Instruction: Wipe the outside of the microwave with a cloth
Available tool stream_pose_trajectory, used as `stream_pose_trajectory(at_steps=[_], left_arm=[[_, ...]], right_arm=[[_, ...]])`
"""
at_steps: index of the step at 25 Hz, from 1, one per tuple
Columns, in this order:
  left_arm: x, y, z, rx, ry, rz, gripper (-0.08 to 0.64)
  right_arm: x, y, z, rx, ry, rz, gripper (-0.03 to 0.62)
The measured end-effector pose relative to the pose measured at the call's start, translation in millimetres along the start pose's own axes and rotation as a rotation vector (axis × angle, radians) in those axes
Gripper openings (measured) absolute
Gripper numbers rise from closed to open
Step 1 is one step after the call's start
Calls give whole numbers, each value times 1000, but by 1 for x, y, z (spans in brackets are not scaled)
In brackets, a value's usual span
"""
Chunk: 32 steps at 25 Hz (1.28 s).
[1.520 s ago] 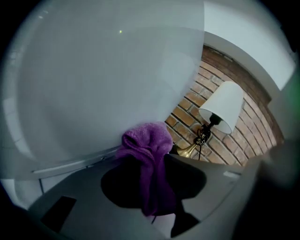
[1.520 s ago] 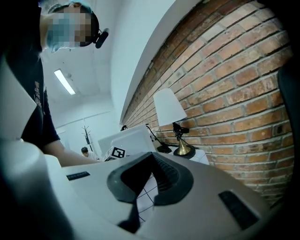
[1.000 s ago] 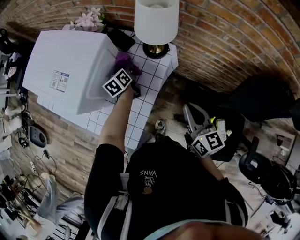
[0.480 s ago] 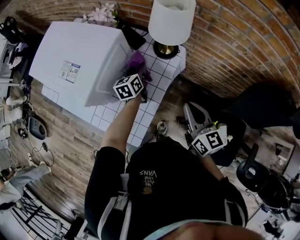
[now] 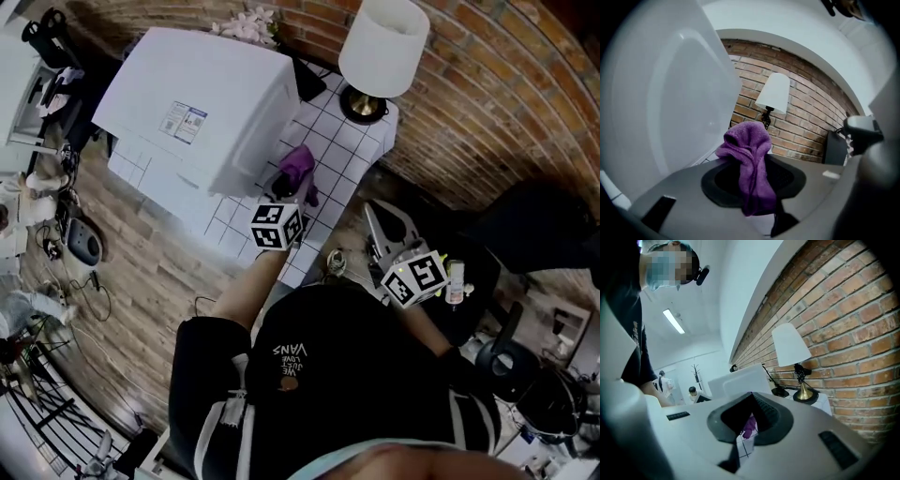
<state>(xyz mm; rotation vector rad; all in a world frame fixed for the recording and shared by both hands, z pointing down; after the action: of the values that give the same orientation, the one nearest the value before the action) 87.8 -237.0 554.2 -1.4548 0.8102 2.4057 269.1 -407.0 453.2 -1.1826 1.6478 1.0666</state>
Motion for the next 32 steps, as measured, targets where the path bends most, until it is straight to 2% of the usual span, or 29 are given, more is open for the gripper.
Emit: stream_pose_trajectory(at_steps=[8, 17, 25, 32], left_arm=[[-4, -99, 11, -22, 116, -24, 143], [16, -199, 57, 11, 220, -76, 143], [36, -253, 99, 35, 282, -120, 143], [55, -277, 130, 38, 327, -163, 143]], right_arm=[[1, 29, 54, 79, -24, -10, -3], [0, 61, 115, 99, -46, -22, -3], [-6, 88, 161, 79, -51, -39, -2], [-9, 103, 190, 40, -69, -80, -3]])
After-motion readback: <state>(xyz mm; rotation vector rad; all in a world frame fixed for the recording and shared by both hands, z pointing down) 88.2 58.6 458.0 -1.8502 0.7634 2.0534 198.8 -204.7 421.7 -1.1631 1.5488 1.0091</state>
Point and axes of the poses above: the fingertips, and each gripper's own axes: y forward along the fingers, z to its left, x out of its top, the point moved 10 cm from there along -y, backward along the fingers, and after that the axes turned 1 degree about z, right-handed, at the moved point
